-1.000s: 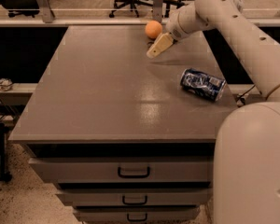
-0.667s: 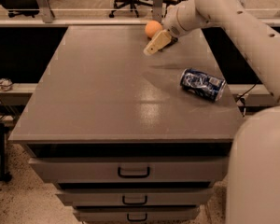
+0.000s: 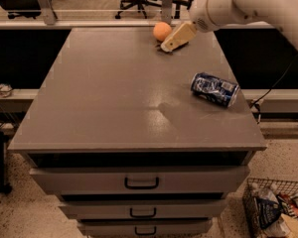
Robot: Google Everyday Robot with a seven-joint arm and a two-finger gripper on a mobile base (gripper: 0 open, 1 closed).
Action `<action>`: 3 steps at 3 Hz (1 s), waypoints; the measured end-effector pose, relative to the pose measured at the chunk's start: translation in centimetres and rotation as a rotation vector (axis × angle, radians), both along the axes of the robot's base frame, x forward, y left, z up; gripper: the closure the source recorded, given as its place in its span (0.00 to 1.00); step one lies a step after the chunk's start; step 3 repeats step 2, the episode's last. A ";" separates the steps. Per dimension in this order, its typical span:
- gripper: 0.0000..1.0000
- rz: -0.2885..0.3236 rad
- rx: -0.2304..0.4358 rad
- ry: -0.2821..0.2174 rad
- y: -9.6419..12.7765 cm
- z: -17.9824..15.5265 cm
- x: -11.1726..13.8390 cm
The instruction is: Move rxbar chocolate near orange
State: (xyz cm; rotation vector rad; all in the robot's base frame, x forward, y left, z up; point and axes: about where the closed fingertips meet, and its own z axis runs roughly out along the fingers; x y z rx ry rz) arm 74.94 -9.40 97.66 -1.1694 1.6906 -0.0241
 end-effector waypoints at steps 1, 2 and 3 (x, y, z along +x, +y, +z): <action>0.00 -0.070 0.029 -0.077 -4.6 3.8 -3.7; 0.00 -0.091 0.029 -0.082 -6.0 4.0 -4.1; 0.00 -0.091 0.029 -0.082 -6.0 4.0 -4.1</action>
Offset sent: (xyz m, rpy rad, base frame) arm -0.0327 -0.0397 0.0334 0.0255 -0.0683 -0.0604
